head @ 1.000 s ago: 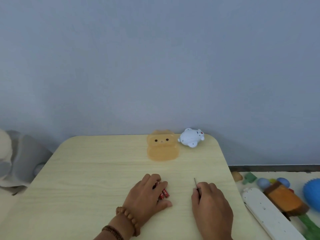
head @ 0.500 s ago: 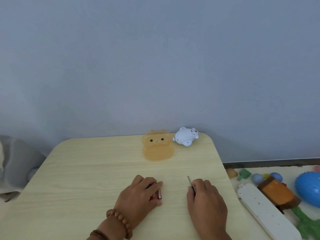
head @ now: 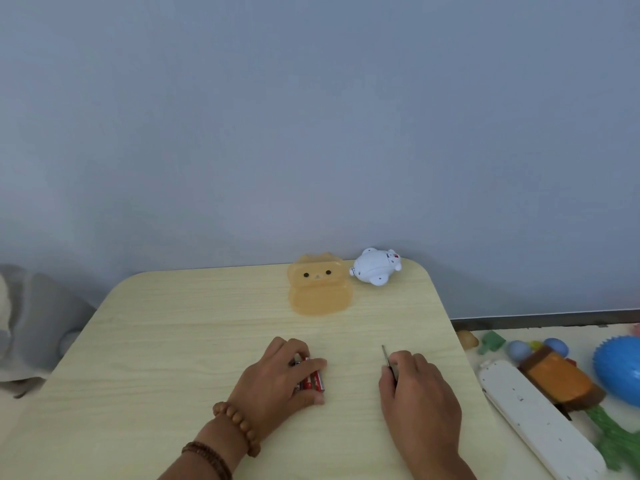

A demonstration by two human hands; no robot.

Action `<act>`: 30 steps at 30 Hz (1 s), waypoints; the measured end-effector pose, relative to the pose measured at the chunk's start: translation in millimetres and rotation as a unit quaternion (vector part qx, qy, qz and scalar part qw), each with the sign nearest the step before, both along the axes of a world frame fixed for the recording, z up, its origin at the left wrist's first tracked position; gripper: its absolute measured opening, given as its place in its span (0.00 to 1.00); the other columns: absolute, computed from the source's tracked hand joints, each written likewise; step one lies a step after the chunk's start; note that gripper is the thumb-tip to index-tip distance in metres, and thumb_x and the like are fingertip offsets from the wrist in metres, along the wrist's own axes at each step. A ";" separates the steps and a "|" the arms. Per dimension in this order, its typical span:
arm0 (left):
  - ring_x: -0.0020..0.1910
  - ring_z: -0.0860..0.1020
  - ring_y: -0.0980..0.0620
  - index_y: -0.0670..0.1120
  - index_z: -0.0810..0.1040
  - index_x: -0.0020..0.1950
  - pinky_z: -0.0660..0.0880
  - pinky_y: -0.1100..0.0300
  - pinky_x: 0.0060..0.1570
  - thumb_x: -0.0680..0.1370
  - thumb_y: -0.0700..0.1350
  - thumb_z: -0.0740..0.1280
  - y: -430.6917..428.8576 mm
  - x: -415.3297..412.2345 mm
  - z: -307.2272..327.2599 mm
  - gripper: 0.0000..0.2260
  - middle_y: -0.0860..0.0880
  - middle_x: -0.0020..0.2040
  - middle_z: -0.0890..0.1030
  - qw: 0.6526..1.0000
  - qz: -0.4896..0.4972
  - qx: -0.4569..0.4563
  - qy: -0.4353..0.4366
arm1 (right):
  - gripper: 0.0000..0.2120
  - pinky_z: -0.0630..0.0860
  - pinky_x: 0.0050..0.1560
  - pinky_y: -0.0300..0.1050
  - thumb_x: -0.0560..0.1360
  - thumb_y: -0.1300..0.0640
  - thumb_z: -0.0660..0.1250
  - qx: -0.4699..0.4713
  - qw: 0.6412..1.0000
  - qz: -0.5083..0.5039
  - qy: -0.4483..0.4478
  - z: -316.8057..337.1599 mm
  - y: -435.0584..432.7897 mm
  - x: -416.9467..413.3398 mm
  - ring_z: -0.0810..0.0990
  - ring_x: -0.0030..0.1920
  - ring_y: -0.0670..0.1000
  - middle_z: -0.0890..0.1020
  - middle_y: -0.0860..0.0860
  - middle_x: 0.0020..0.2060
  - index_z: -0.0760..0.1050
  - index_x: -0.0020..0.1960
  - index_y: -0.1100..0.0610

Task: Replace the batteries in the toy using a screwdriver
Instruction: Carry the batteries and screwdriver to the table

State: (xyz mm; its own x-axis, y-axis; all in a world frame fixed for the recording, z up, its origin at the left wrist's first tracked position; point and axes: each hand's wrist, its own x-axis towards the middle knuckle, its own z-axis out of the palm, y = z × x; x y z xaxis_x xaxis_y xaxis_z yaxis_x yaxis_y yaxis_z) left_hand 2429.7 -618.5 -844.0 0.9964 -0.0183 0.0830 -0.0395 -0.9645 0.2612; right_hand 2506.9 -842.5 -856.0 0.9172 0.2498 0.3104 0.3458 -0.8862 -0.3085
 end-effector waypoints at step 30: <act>0.56 0.65 0.63 0.65 0.70 0.65 0.77 0.63 0.43 0.75 0.67 0.57 6.1 3.9 11.0 0.19 0.62 0.61 0.65 0.999 -0.041 0.001 0.026 | 0.13 0.67 0.25 0.43 0.67 0.45 0.77 -0.021 0.996 0.019 0.082 8.5 -0.6 2.9 0.78 0.35 0.51 0.76 0.47 0.35 0.76 0.43 0.50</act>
State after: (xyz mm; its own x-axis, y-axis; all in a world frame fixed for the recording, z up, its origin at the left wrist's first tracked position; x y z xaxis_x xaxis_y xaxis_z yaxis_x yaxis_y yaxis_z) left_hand 2433.5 -612.3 -832.9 0.9945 -0.1004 0.0311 -0.1051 -0.9589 0.2635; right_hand 2509.8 -843.1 -847.6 0.9443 0.2955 0.1449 0.3276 -0.8868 -0.3260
